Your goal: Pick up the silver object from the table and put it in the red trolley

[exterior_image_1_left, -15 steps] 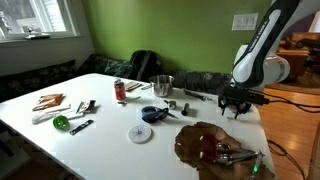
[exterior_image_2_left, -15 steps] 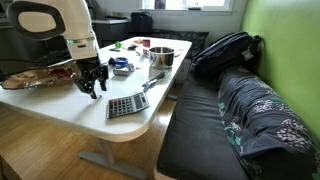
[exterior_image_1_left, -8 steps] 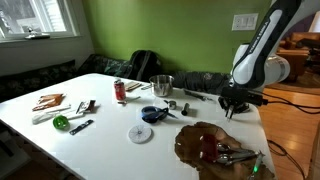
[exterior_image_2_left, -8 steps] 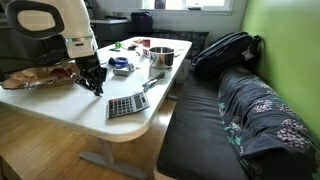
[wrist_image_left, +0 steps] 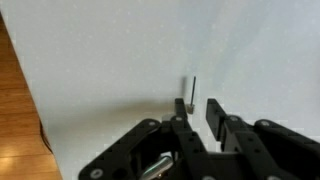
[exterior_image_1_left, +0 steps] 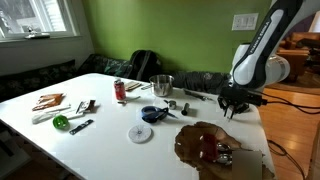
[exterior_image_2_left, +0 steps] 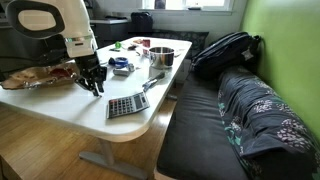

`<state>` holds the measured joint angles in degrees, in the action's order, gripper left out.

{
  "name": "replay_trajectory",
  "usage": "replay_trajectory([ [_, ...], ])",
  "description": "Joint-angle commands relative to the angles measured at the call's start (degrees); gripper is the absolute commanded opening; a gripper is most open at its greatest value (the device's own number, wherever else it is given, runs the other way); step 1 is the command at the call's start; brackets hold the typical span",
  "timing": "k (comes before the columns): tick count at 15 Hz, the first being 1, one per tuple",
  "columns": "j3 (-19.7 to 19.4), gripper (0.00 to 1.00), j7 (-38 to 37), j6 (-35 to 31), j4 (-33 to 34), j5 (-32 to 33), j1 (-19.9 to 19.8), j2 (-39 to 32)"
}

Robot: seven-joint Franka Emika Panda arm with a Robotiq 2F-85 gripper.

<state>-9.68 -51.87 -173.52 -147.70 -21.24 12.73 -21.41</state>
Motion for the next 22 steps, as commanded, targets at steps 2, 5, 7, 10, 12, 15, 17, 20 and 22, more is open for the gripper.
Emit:
replay_trajectory([
  [2,-1.61,0.25,-3.15,1.25,-0.21,2.24,1.28,0.18],
  [5,-1.72,0.22,-3.79,1.65,0.36,2.67,1.27,-0.62],
  [7,-1.84,0.24,-4.49,1.94,0.62,3.20,1.47,-1.05],
  [10,-1.96,0.28,-5.55,2.01,1.10,3.89,1.79,-1.93],
  [12,-2.09,0.26,-6.00,2.11,1.44,4.17,2.00,-2.46],
  [15,-2.49,0.03,-6.62,2.21,1.88,4.53,2.47,-3.14],
  [17,-2.72,0.00,-6.98,2.42,1.87,4.82,2.61,-3.09],
  [20,-1.71,0.02,-5.55,3.48,0.13,5.44,1.52,-0.10],
  [22,-1.13,0.02,-3.60,2.02,-3.72,6.41,1.27,5.42],
])
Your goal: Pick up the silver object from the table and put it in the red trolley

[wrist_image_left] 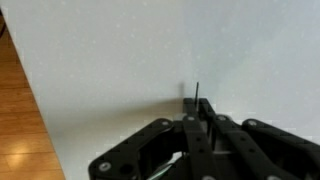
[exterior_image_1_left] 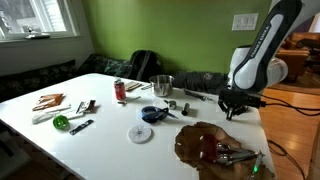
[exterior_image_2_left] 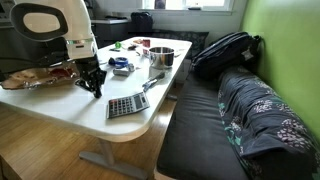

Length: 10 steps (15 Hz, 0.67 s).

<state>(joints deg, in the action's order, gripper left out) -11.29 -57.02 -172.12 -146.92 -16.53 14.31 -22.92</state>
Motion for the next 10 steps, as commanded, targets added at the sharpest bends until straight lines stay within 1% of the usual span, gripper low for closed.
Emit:
replay_trajectory([
  [1,0.38,0.02,1.99,-0.61,-6.35,2.21,-0.03,9.86],
  [2,0.88,0.02,2.78,-1.25,-8.02,2.50,-0.20,13.08],
  [3,0.59,0.02,2.43,-2.44,-9.51,3.36,0.59,15.88],
  [5,4.50,0.02,4.32,-2.21,-12.00,2.73,-1.18,22.21],
  [6,7.51,0.02,5.54,0.86,-13.12,1.72,-1.81,25.48],
  [7,11.08,0.02,7.54,4.29,-13.64,-0.71,-2.17,27.80],
  [8,13.64,0.02,8.63,6.90,-14.51,-3.09,-1.15,29.53],
  [9,15.52,0.02,10.65,10.47,-10.68,-6.10,0.04,27.58],
  [10,17.19,0.02,12.02,13.39,-11.12,-7.98,1.07,29.05],
])
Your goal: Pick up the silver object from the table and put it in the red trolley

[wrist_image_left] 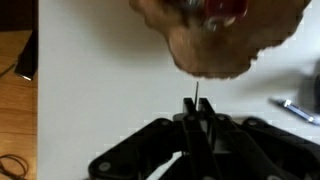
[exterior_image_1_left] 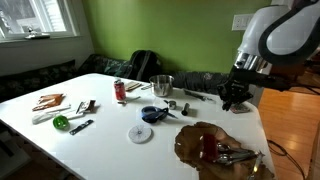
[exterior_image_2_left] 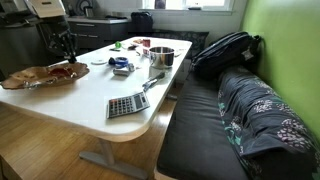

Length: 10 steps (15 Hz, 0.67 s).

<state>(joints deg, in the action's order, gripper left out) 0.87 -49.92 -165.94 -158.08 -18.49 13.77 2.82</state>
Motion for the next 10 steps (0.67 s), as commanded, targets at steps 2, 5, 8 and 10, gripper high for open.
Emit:
replay_trajectory([
  [2,7.98,0.02,7.90,12.17,0.62,-8.59,2.92,4.07],
  [5,11.09,0.02,5.82,12.34,0.97,-7.33,2.67,1.06],
  [8,13.10,0.02,5.73,8.07,0.75,-8.67,3.30,-1.79],
  [10,14.42,0.02,6.55,0.93,0.73,-12.92,4.13,-3.62],
])
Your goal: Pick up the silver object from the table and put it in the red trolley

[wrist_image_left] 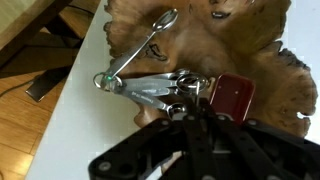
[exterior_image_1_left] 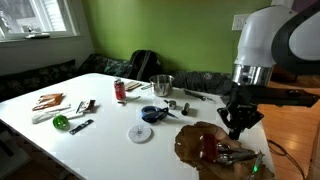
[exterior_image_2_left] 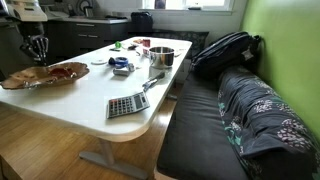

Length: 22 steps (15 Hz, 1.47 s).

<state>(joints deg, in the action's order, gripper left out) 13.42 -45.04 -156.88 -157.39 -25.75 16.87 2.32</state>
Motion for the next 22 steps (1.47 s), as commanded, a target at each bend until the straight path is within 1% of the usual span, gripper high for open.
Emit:
replay_trajectory([
  [1,2.63,0.02,2.35,-12.42,0.03,-8.83,1.48,-3.93],
  [3,4.19,0.02,3.87,-19.96,1.29,-15.11,2.53,-6.32],
  [5,5.52,0.02,4.00,-24.08,2.07,-16.68,2.64,-8.40],
  [9,6.37,0.02,2.82,-29.44,2.91,-14.98,2.19,-13.02],
  [10,6.15,0.02,2.57,-30.85,3.10,-14.64,2.27,-14.34],
  [11,5.01,0.02,1.47,-31.95,3.26,-13.41,3.13,-15.35],
  [13,4.63,0.02,1.63,-32.95,3.86,-13.19,3.19,-17.49],
  [14,4.43,0.34,1.70,-33.32,4.04,-13.20,3.30,-18.30],
  [15,4.24,0.35,1.75,-33.35,4.23,-13.22,3.36,-18.90],
  [16,4.11,0.40,1.74,-33.50,4.38,-13.30,3.41,-19.44],
  [19,4.08,0.64,1.52,-32.96,4.68,-13.60,3.25,-19.68],
  [20,5.04,0.70,1.21,-32.66,4.59,-13.80,2.24,-18.67],
  [21,7.62,0.79,1.33,-32.29,4.27,-14.52,-0.50,-17.06],
  [22,9.99,0.86,0.73,-31.57,4.02,-14.80,-3.22,-15.07],
])
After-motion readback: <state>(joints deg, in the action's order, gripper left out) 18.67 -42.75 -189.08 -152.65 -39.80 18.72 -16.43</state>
